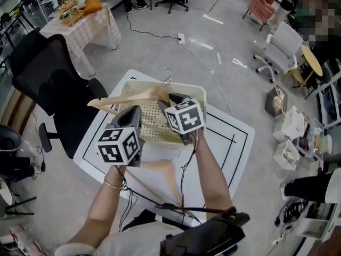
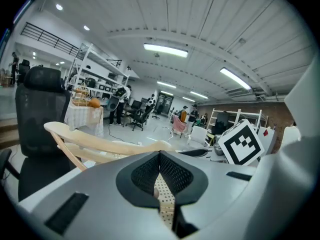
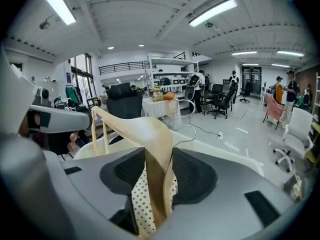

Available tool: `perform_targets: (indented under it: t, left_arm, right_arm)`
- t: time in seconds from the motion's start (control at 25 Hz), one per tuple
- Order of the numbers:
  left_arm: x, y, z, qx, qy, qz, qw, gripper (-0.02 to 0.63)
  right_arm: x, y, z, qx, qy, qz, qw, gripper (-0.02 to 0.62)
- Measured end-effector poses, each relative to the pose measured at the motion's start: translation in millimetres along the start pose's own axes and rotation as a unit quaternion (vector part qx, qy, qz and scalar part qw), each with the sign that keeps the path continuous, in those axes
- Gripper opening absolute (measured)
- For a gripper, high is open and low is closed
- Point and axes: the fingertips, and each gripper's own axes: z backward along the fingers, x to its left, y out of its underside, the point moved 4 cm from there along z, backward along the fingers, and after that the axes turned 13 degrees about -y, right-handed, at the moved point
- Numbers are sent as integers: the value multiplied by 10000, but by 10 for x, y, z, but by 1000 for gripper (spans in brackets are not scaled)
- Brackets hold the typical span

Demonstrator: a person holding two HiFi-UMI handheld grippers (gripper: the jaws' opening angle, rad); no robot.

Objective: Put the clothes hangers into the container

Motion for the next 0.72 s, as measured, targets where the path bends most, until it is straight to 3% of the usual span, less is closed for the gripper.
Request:
perform_targets:
  t: [0.24, 0.72]
  left_arm:
    - [32, 185, -75, 207, -37, 65, 9998, 9]
    - [38, 254, -42, 274, -138, 79, 9995, 9]
  right_arm:
    - [9, 205, -136, 301, 34, 0, 9995, 179]
    - [43, 235, -210, 251, 123, -198, 9994, 179]
